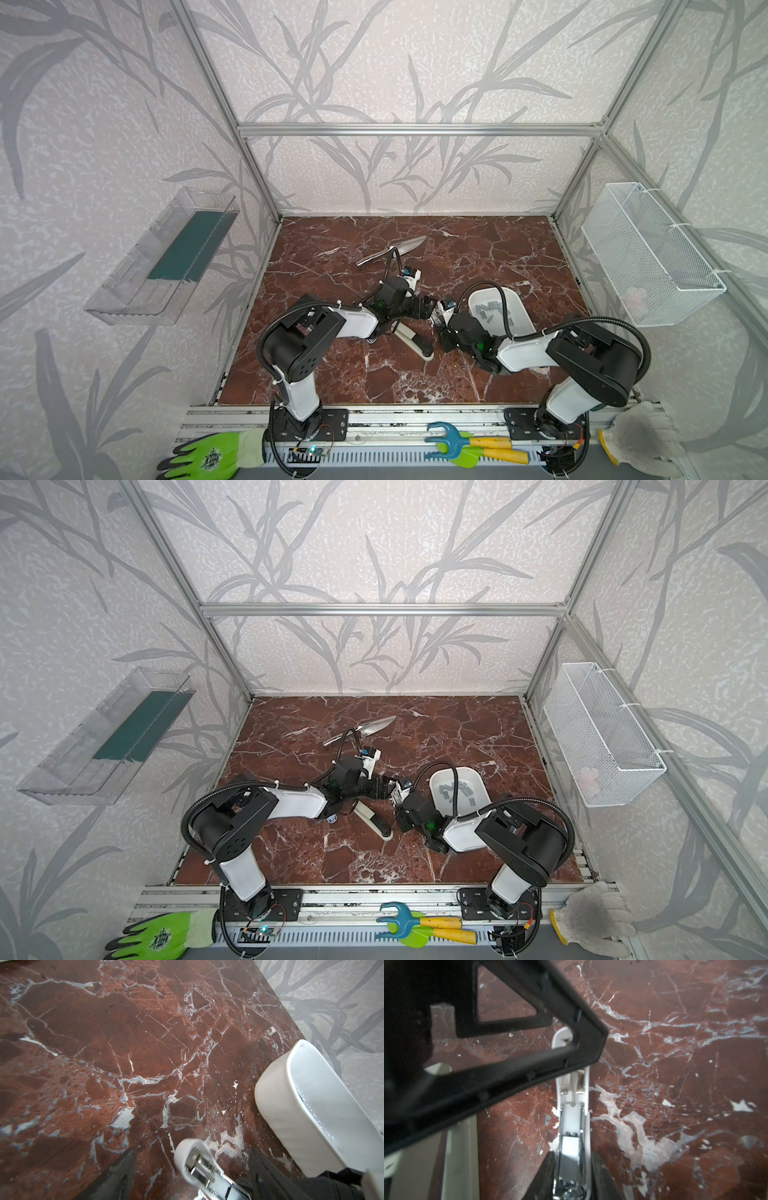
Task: Load the staples into the stapler
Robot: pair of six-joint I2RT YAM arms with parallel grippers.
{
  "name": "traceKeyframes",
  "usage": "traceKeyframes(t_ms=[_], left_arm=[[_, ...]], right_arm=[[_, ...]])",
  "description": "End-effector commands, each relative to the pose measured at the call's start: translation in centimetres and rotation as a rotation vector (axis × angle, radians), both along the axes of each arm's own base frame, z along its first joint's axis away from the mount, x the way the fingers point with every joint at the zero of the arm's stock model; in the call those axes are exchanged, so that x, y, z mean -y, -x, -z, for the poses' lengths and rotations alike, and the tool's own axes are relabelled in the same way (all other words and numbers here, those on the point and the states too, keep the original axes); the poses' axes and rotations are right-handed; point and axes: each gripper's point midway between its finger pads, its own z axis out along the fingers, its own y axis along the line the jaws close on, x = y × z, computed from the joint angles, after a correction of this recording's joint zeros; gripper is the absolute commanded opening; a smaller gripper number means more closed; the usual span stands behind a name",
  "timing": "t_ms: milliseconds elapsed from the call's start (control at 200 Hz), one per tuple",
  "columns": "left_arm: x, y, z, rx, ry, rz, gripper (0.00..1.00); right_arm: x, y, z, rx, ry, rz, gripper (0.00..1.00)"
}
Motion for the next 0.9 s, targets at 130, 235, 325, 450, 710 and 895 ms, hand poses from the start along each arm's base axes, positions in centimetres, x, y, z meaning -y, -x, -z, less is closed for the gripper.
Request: traceKeyframes(t_ms=[130, 235, 325, 450, 710, 895], left_arm=[[-0.1, -0.6, -0.5, -0.021, 0.096, -0.013, 0.84], [-0.5, -0.4, -0.6, -0.02, 0.111, -0.015, 0.82], [-0.7, -0.2, -0.5, -0.028, 0.113, -0.016, 0.8], [-0.9, 0.3, 0.0, -0.044, 0.114, -0.016, 0.79], [0.0, 1.3, -0.6, -0.032, 0.199, 0.049, 0.65], [0.6, 1.8, -1.5, 0.005, 0.236, 0.101, 0.57]], right_arm=[[0.3, 2.7, 2.7, -0.101, 0.057, -0.091, 0.23], [-0.3, 2.4, 2.7, -0.101, 0.056, -0.101, 0.18], [-0.6, 2.4, 2.6, -0.099, 0.044, -0.106, 0.16], [-0.6, 2.3, 2.3, -0.093, 0.035, -0.107, 0.15], [-1.2, 2.1, 2.3, -0.091, 0.027, -0.116, 0.12], [-1.2, 2.0, 2.4, -0.088, 0.026, -0.116, 0.1]])
